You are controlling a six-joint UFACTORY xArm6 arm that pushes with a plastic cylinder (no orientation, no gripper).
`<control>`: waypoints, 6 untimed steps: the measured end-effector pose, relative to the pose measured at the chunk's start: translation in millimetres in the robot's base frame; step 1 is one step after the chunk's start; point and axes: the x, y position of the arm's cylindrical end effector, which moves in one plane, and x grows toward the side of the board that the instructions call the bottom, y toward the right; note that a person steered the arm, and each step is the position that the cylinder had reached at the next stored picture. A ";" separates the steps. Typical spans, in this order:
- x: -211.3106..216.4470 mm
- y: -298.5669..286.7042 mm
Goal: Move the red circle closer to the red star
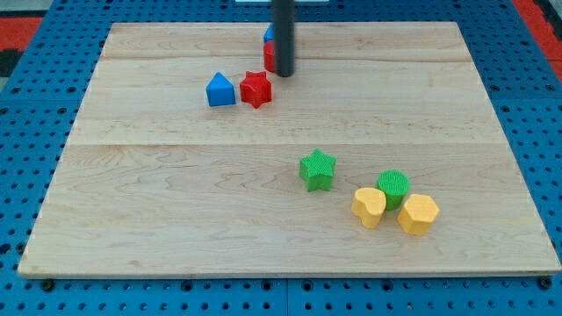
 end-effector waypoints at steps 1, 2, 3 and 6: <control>-28.8 54.8; -56.3 48.3; -57.8 6.6; -33.9 -40.8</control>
